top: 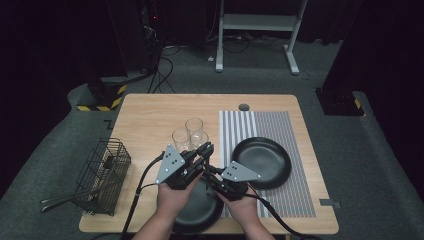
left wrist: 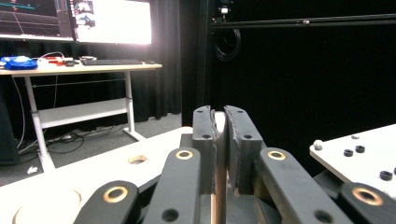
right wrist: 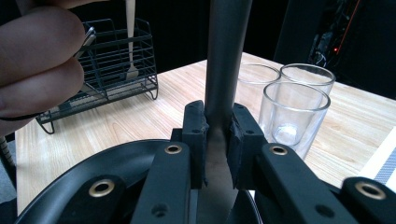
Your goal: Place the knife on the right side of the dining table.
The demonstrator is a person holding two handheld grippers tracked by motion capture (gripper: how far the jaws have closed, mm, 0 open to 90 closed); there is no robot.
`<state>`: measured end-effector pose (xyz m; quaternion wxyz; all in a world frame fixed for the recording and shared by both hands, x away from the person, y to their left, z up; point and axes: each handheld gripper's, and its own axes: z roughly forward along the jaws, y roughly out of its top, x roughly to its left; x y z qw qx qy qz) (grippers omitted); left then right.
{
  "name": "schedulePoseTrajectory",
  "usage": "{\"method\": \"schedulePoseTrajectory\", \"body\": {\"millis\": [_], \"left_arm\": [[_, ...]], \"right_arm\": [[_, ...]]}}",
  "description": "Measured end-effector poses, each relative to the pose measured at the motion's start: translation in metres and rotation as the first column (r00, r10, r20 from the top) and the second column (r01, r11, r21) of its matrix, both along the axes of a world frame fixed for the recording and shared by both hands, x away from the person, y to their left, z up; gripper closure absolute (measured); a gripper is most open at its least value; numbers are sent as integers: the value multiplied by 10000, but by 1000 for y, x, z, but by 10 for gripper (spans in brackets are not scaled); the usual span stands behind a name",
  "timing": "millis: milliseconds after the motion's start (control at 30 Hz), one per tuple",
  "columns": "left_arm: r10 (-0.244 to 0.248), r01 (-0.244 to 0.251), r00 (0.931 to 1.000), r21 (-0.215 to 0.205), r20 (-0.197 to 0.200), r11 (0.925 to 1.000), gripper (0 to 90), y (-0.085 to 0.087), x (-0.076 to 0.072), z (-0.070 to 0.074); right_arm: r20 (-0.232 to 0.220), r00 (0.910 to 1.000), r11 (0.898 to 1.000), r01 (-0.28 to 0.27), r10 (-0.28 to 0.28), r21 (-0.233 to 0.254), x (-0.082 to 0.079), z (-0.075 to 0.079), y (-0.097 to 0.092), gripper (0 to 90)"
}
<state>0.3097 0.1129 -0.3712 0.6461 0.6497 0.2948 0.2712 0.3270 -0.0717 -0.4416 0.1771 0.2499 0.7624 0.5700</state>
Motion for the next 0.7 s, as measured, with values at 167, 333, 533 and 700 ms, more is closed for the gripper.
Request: {"method": "schedulePoseTrajectory", "body": {"millis": [167, 333, 533, 700], "left_arm": [[30, -30, 10000, 188, -10, 9998, 793, 0, 0, -1], [-38, 46, 9998, 398, -203, 9992, 723, -2, -1, -5], [-77, 103, 9990, 592, -439, 9982, 684, -3, -2, -13], [-104, 150, 9976, 679, -679, 9976, 684, -3, -3, -22]], "right_arm": [[85, 9999, 9999, 92, -91, -115, -1, 0, 0, 788], [78, 9999, 9999, 94, -93, -88, 0, 0, -1, 788], [82, 9998, 9998, 164, -164, -65, 0, 0, -4, 788], [88, 9997, 9998, 210, -210, -30, 1, 0, -6, 788]]}}
